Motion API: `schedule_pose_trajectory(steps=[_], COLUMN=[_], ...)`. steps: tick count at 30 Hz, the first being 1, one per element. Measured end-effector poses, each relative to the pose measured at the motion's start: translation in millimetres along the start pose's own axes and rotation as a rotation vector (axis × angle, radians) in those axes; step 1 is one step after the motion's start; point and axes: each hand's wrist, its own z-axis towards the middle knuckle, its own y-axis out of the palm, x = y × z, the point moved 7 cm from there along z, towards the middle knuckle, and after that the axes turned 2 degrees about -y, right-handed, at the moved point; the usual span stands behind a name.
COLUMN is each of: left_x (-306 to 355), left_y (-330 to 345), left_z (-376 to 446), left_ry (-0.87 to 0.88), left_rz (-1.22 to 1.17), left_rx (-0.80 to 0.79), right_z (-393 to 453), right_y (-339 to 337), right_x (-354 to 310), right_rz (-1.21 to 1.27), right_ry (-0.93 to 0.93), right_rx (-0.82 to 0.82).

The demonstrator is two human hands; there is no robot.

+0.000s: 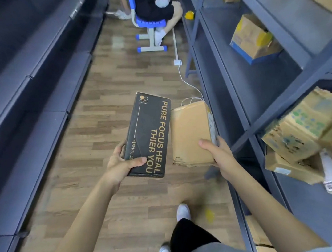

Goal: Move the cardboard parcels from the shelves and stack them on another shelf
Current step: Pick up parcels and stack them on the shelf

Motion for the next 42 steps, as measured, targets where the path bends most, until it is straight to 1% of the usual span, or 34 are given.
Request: schedule_pose_trajectory(steps=[8,13,16,17,20,23,25,30,33,35,37,40,42], left_x=[75,145,187,198,229,266,289,360,414,445,467,494,512], left_y=[20,52,71,76,92,110,125,169,207,232,258,296,326], left_z=[122,197,242,257,298,342,374,455,485,500,514,526,528], left_ry=[0.048,0.059,0.100,0.104,0.107,0.144,0.170,0.267,0.365,0.398,0.432,0.479,0.503], left_rz=[0.011,0.062,0.080,0.082,0.143,0.160,0.160,0.250,0.313,0.349,0.396,0.476,0.494], left_rx=[0.062,-0.002,-0.034,-0.055,-0.078,-0.126,-0.200,-0.361,-0.472,-0.558,-0.630,-0.734,-0.810], right_z=[131,204,241,254,288,320,340,380,394,400,403,397,392], right_y=[28,28,30,30,23,21,17,7,-2,-9,-19,-40,-59], right_x=[-65,-123,-163,-172,-203,-238,-257,-305,-340,-361,-378,-397,-415], right_rz=[-0.021,0.045,0.083,0.093,0.109,0.116,0.133,0.197,0.260,0.278,0.285,0.241,0.219], right_ry=[-0.028,-0.023,-0.061,-0.072,-0.108,-0.155,-0.182,-0.263,-0.319,-0.370,-0.419,-0.402,-0.450], right_rx=[0.007,0.018,0.024,0.048,0.148,0.204,0.274,0.456,0.570,0.643,0.746,0.945,1.035])
